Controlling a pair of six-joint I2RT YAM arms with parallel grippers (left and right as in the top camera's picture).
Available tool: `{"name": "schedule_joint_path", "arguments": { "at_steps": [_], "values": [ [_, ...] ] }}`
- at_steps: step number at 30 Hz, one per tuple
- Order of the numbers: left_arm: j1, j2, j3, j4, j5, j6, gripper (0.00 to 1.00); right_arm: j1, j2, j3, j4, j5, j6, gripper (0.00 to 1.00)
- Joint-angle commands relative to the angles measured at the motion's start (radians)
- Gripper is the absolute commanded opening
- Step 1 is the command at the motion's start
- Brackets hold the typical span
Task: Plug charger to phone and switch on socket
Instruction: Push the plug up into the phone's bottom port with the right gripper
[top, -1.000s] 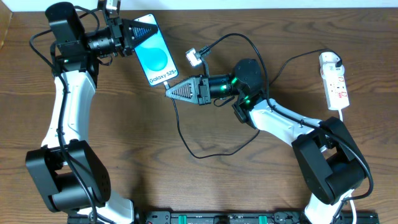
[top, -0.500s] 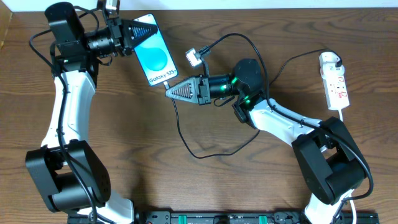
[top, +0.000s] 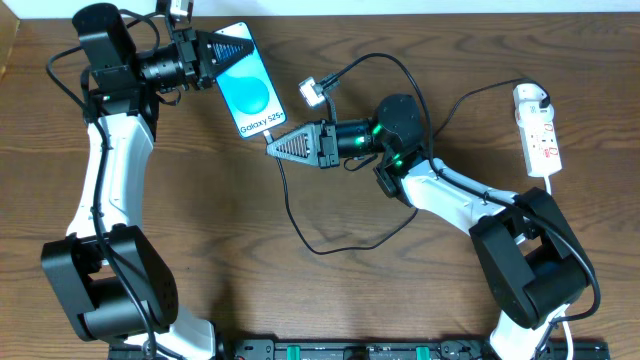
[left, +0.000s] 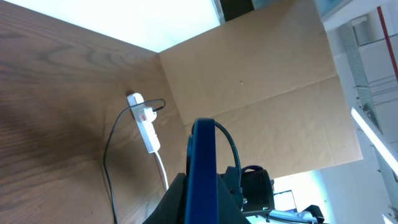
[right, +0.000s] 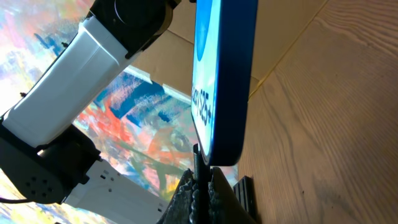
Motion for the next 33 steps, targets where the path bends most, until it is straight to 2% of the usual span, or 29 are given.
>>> {"name": "schedule_joint_path", "arguments": {
  "at_steps": [1,11,25,33],
  "values": [
    [-0.001,-0.008,0.011,0.007,0.041,0.001,0.07,-0.006,-0.001,0.005,0.006,0.011,-0.006,0.01],
    [-0.002,-0.008,0.011,0.007,0.041,0.002,0.07,-0.006,-0.001,0.005,0.006,0.021,-0.004,0.01],
    [-0.003,-0.008,0.011,0.007,0.042,0.010,0.07,-0.004,-0.001,0.005,0.006,0.091,0.081,0.01],
    [-0.046,-0.008,0.011,0.007,0.046,0.059,0.07,-0.004,-0.001,0.005,0.006,0.099,0.092,0.01]
  ]
}}
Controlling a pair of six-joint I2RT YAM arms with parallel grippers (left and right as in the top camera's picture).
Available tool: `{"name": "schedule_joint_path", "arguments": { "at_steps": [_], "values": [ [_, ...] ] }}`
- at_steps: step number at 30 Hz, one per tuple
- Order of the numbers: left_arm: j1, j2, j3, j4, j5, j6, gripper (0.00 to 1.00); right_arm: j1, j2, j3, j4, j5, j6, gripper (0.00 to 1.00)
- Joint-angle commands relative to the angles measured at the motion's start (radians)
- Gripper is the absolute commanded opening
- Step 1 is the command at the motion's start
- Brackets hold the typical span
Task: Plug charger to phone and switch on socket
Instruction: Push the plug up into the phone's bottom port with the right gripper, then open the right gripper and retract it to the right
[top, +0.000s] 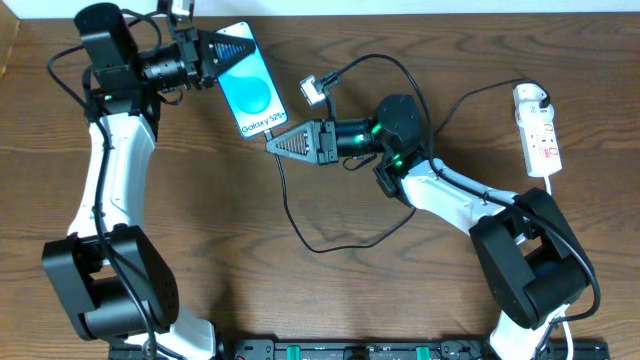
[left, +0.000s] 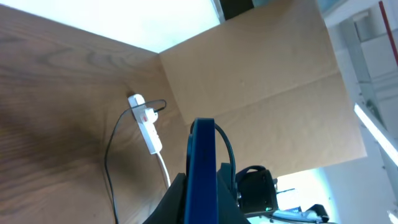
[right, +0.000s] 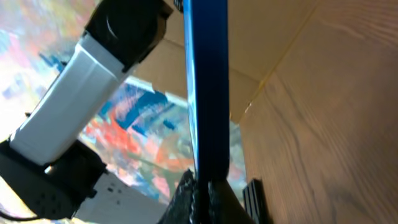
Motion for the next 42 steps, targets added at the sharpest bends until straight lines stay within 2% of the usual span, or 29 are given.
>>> {"name": "schedule_joint_path", "arguments": {
  "at_steps": [1,25,27,28,29,30,31,36,39,41,42],
  "values": [
    [-0.031,-0.008,0.011,0.005,0.057,0.035,0.07,-0.004,-0.001,0.005,0.007,0.069,0.013,0.01],
    [-0.031,-0.008,0.008,0.005,0.084,0.055,0.07,-0.025,-0.001,0.005,0.045,0.091,0.027,0.03],
    [-0.031,-0.008,0.008,0.005,0.083,0.061,0.07,-0.025,-0.001,0.005,0.045,0.079,0.027,0.26],
    [-0.029,-0.008,0.008,0.005,0.083,0.077,0.07,-0.025,-0.001,0.005,0.045,0.071,0.027,0.55],
    [-0.027,-0.008,0.008,0.005,0.083,0.082,0.07,-0.025,-0.001,0.005,0.045,0.064,0.027,0.77],
    [-0.024,-0.008,0.008,0.005,0.082,0.081,0.07,-0.025,-0.001,0.005,0.045,0.061,0.026,0.91],
    [-0.014,-0.008,0.008,0.005,0.082,0.081,0.08,-0.025,-0.001,0.005,0.046,0.054,0.024,0.99],
    [0.019,-0.008,0.008,0.000,0.084,0.080,0.08,-0.048,-0.001,0.005,0.063,0.035,0.024,0.99],
    [0.042,-0.008,0.008,-0.032,0.084,0.079,0.07,-0.116,-0.001,0.005,0.060,0.005,0.023,0.99],
    [0.044,-0.008,0.008,-0.034,0.084,0.079,0.07,-0.151,-0.001,0.005,0.016,-0.001,0.003,0.99],
    [0.044,-0.008,0.008,-0.034,0.084,0.079,0.07,-0.182,-0.001,0.005,-0.072,-0.002,-0.040,0.99]
  ]
}}
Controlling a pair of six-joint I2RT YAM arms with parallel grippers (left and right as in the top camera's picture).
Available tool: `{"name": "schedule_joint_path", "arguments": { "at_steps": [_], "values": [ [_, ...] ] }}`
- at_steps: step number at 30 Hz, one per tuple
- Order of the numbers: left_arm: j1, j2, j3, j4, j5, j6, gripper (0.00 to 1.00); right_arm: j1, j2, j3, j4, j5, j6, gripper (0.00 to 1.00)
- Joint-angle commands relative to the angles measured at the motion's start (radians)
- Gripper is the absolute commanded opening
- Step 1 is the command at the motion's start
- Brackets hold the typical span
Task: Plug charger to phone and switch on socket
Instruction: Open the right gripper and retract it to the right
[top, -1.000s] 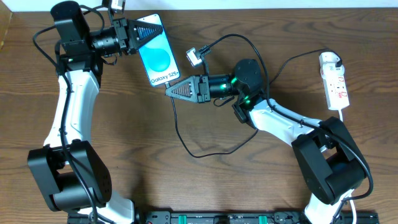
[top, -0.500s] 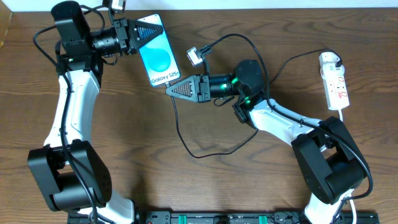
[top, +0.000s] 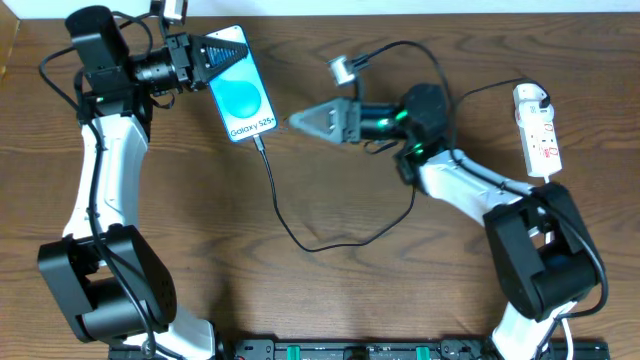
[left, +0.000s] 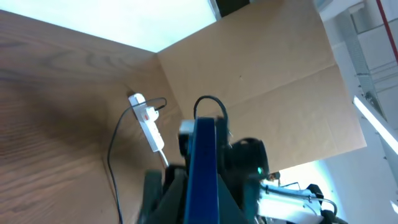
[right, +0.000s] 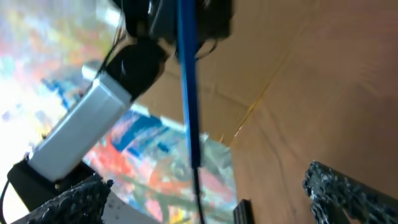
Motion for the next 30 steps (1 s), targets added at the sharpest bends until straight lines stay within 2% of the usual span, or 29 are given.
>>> {"name": "schedule_joint_path", "arguments": {
  "at_steps": [1,4,7,8,12,16,20,25,30],
  "values": [
    [0.002,-0.008,0.009,0.002,0.031,0.009,0.07,-0.077,-0.003,0.008,-0.169,-0.019,-0.093,0.99],
    [0.001,-0.008,0.009,0.002,0.031,0.005,0.07,-0.133,-0.003,0.008,-0.526,0.015,-0.269,0.99],
    [0.001,-0.008,0.009,0.002,0.031,0.005,0.08,-0.172,-0.003,0.008,-0.749,0.107,-0.386,0.99],
    [0.001,-0.008,0.009,0.002,0.031,0.005,0.07,-0.203,-0.011,0.008,-0.878,0.179,-0.447,0.99],
    [0.001,-0.008,0.009,0.002,0.031,0.006,0.07,-0.249,-0.070,0.008,-1.086,0.346,-0.551,0.99],
    [-0.014,-0.008,0.001,0.002,-0.001,0.006,0.07,-0.298,-0.261,0.008,-1.362,0.698,-0.649,0.99],
    [-0.059,-0.006,-0.023,0.002,-0.065,0.016,0.07,-0.304,-0.409,0.008,-1.480,0.882,-0.663,0.99],
    [-0.153,-0.006,-0.086,0.001,-0.148,0.074,0.08,-0.304,-0.522,0.008,-1.524,0.938,-0.708,0.99],
    [-0.238,-0.006,-0.153,-0.058,-0.252,0.152,0.08,-0.304,-0.549,0.008,-1.535,0.947,-0.708,0.99]
  ]
}}
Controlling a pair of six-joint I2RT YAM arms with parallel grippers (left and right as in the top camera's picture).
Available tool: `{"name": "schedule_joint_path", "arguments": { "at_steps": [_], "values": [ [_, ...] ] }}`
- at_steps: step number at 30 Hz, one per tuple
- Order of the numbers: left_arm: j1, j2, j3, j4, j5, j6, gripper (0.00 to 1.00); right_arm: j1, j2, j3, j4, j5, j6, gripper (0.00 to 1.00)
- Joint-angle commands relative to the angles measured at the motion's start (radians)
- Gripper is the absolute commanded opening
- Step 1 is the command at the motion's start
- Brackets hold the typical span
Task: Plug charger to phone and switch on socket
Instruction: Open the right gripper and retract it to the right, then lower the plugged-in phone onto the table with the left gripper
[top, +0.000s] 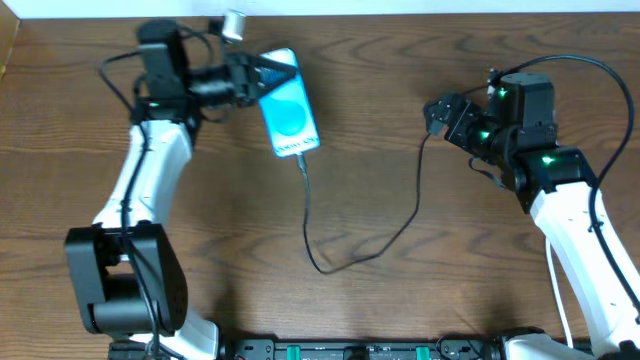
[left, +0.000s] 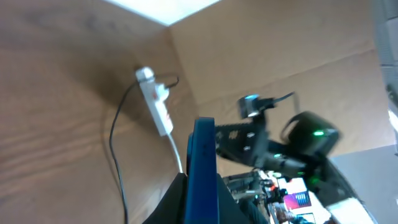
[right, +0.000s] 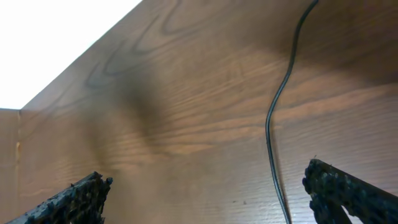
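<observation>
The phone (top: 288, 108), its blue screen lit, is held off the table at the back left, with my left gripper (top: 252, 78) shut on its top end. In the left wrist view the phone (left: 202, 163) shows edge-on between the fingers. The black charger cable (top: 308, 205) hangs from the phone's lower end, loops over the table and rises to the right. The white socket strip (left: 156, 107) shows only in the left wrist view; overhead, my right arm covers it. My right gripper (top: 443, 112) is open and holds nothing. Its fingers (right: 346, 193) stand wide apart over the cable (right: 278, 118).
The brown wooden table (top: 220, 250) carries the slack loop of cable in its middle. The strip's own white lead (left: 177, 155) runs off toward the near side. A pale wall edge (top: 400, 6) borders the table at the back.
My left gripper has carried the phone to the right, toward the table's middle. My right gripper, still open, has gone from beside the phone to the right side and now faces the table.
My right gripper was shut on the charger plug right under the phone's lower edge, then pressed up against it. A second ago it was open and drawn back, the cable staying in the phone. Now it is at the right, and the phone has shifted right.
</observation>
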Motion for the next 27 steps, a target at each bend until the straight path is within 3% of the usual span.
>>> {"name": "schedule_joint_path", "arguments": {
  "at_steps": [1,4,8,15,27],
  "values": [
    [-0.061,-0.006,-0.041,-0.074,-0.124,0.105,0.08,-0.004,-0.013,0.009,-0.009,0.047,-0.029,0.99],
    [-0.118,-0.006,-0.062,-0.240,-0.301,0.199,0.07,-0.004,-0.013,0.009,-0.010,0.047,-0.029,0.99],
    [-0.190,0.005,-0.072,-0.343,-0.441,0.253,0.07,-0.004,-0.013,0.009,-0.009,0.047,-0.028,0.99],
    [-0.307,0.118,-0.077,-0.333,-0.503,0.247,0.07,-0.004,-0.013,0.009,-0.010,0.047,-0.028,0.99],
    [-0.330,0.307,-0.077,-0.311,-0.502,0.217,0.07,-0.004,-0.013,0.009,-0.010,0.047,-0.028,0.99]
  ]
}}
